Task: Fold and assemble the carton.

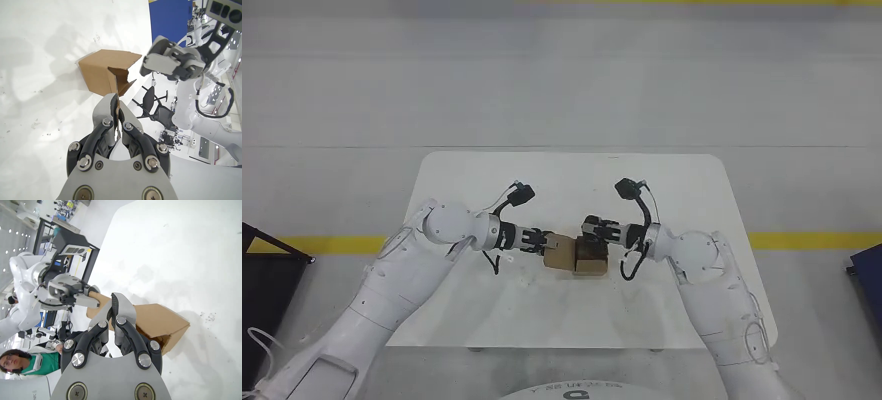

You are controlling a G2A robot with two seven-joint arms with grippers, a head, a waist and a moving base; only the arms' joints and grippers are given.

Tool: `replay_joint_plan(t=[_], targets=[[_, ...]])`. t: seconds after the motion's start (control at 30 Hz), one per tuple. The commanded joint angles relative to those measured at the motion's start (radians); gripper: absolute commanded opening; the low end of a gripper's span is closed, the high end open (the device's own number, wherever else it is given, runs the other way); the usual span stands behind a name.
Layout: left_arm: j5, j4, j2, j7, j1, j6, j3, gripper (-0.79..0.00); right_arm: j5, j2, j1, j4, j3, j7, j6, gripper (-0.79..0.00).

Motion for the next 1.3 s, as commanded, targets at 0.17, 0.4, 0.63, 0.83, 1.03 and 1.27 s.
replay_joint_plan(t=[0.17,0.4,0.63,0.83,1.03,1.27], targets=[[0.003,0.001,0.001,0.004,0.0,0.001,0.0,-0.785,0.002,0.007,0.026,0.058,-0.027,0.029,0.078,-0.785],[0.004,0.005,-0.001,0.008,-0.004,0.005,0.01,-0.785,-0.005,0.017,0.009,0.047,-0.039,0.048,0.11,-0.785],[0.015,-0.001,0.001,0.016,-0.003,0.008,0.009,-0.785,0.051,0.027,-0.045,-0.039,0.0,-0.07,-0.006,-0.785],[0.02,-0.011,0.003,0.019,0.003,0.011,0.008,-0.785,-0.01,0.032,-0.003,-0.039,-0.023,-0.074,0.116,-0.785],[0.02,-0.012,0.005,0.021,0.005,0.012,0.005,-0.785,-0.069,0.032,0.044,0.004,-0.094,-0.039,0.207,-0.785],[0.018,-0.01,0.005,0.019,0.003,0.012,0.007,-0.785,-0.046,0.042,-0.004,-0.029,-0.102,0.0,0.186,-0.785]])
